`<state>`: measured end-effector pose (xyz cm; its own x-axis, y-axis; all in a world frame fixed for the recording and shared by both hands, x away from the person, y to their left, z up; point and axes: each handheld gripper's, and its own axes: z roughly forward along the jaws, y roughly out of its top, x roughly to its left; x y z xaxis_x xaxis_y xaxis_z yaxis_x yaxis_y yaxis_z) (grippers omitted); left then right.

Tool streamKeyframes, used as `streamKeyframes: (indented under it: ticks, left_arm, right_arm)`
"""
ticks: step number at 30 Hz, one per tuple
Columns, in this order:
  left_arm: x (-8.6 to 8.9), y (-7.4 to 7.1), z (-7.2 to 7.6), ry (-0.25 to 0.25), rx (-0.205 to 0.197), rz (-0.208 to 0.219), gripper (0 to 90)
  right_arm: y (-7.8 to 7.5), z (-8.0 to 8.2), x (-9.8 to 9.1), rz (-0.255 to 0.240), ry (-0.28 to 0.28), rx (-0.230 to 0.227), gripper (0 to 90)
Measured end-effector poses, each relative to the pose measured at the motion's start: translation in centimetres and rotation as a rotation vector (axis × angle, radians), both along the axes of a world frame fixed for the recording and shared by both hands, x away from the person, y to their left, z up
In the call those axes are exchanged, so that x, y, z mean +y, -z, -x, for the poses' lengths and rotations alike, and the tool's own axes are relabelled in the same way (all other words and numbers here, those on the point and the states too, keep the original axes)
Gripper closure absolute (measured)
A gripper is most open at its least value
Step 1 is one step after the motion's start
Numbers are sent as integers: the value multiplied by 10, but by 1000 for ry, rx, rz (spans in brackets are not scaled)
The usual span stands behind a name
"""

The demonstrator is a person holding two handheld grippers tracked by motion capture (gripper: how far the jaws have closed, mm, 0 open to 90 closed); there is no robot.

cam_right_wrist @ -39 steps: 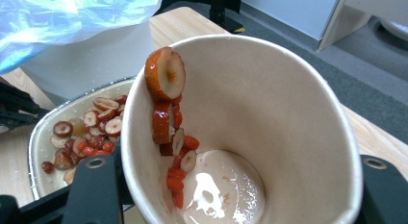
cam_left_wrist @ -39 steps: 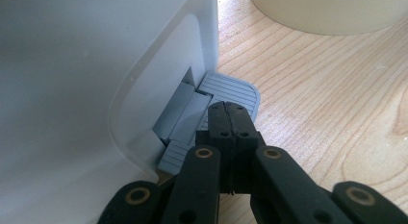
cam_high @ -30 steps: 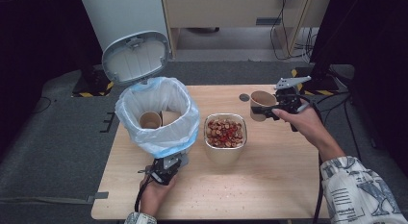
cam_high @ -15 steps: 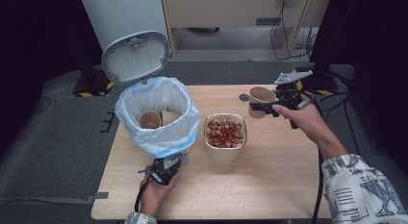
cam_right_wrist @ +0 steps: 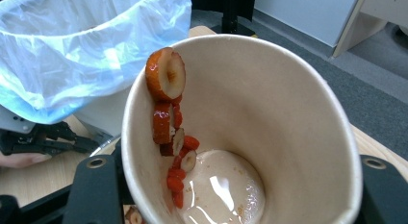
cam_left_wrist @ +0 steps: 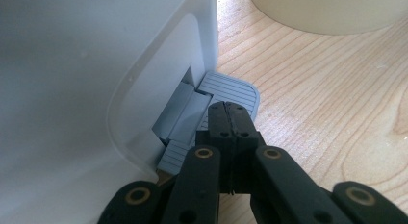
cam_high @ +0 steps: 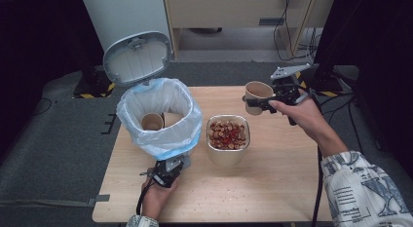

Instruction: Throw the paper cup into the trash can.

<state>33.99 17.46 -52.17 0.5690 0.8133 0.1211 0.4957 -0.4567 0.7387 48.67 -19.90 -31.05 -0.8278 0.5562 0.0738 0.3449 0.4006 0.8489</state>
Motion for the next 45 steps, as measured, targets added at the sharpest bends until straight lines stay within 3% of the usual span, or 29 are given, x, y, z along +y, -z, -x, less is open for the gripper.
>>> streamKeyframes:
  ticks: [22,45]
  left_arm:
    - [0,0,0,5,-4,-10,898]
    - [-1,0,1,3,-9,-9,898]
  right_arm:
    - [-40,1,50,-4,-35,-13,353]
    - [-60,-1,112,-34,-88,-12,350]
